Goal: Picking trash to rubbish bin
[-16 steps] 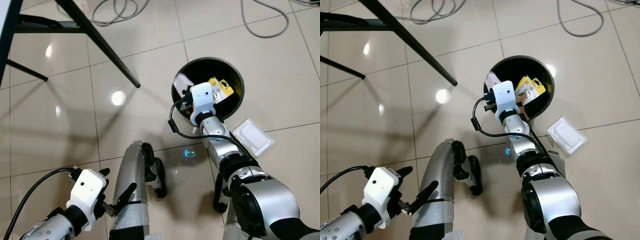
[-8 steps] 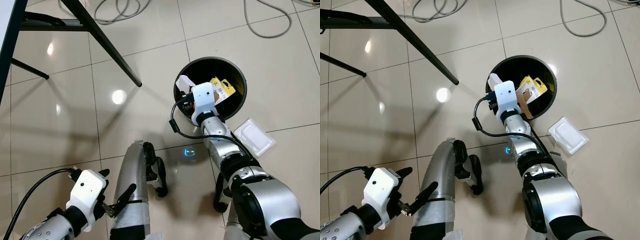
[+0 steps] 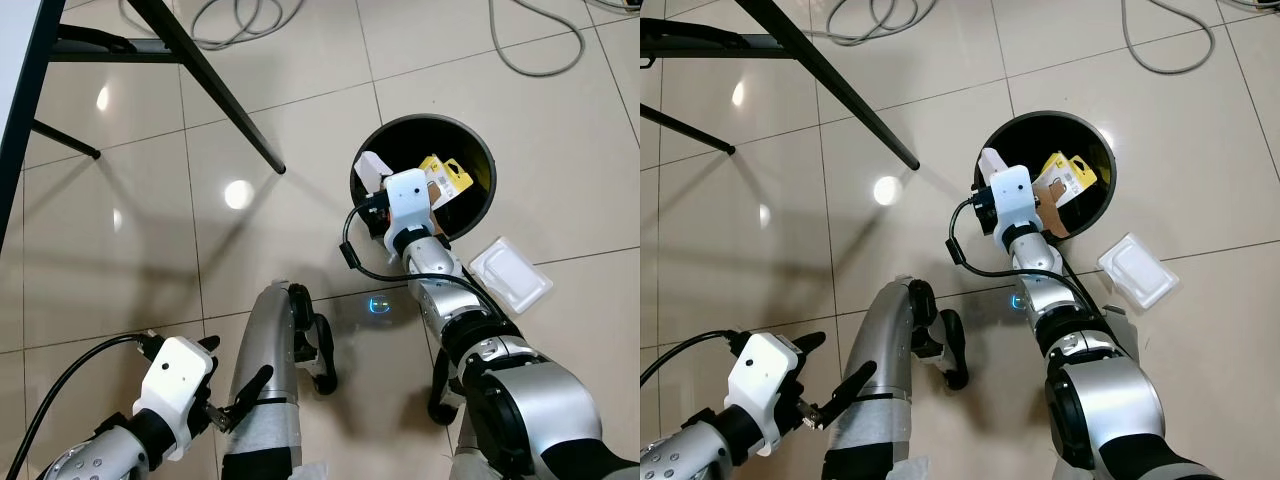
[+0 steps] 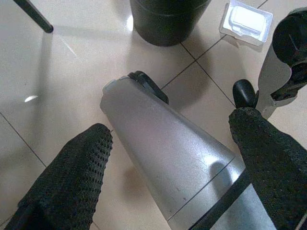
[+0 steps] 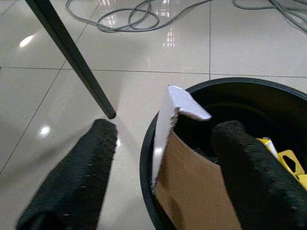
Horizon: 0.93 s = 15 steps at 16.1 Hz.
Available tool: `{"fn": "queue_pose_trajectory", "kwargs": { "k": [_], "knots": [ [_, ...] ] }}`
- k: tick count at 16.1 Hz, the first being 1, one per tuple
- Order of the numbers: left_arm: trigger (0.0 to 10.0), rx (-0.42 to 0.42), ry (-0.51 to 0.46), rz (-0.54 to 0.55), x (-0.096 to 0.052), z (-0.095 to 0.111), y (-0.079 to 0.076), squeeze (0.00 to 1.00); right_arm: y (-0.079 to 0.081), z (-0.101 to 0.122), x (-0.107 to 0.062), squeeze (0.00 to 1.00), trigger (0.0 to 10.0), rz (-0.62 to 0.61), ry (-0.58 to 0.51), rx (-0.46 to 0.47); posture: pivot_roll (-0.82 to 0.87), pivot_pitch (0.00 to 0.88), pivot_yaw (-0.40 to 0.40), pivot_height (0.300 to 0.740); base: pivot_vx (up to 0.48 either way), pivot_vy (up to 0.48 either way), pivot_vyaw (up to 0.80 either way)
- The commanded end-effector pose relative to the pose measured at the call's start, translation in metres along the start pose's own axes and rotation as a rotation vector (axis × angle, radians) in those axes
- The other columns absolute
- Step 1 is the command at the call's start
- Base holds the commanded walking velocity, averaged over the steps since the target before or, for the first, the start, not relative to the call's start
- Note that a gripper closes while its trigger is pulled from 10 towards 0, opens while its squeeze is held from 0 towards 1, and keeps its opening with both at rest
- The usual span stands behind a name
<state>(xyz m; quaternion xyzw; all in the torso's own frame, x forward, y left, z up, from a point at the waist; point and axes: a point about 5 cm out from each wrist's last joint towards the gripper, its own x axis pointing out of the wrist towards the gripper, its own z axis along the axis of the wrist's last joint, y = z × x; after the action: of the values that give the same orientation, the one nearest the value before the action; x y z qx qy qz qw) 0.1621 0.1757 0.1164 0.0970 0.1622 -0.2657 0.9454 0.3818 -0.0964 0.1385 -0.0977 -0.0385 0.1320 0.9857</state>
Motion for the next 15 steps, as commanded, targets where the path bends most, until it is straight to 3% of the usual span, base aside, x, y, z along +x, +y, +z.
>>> {"fn": "queue_pose_trajectory", "kwargs": {
  "k": [1,15],
  "knots": [
    [10.0,-0.025,0.057,-0.001,-0.004,-0.010,0.000,0.00,0.007,-0.011,-0.006,1.00,10.0,0.015,0.021,0.028,0.34,0.628,0.230,0.590,0.000,0.000,0.00],
    [10.0,-0.009,0.030,-0.034,0.010,-0.006,0.003,0.00,-0.011,-0.013,-0.011,1.00,10.0,-0.047,0.000,0.017,0.30,0.593,0.245,0.590,0.000,0.000,0.00]
  ]
}}
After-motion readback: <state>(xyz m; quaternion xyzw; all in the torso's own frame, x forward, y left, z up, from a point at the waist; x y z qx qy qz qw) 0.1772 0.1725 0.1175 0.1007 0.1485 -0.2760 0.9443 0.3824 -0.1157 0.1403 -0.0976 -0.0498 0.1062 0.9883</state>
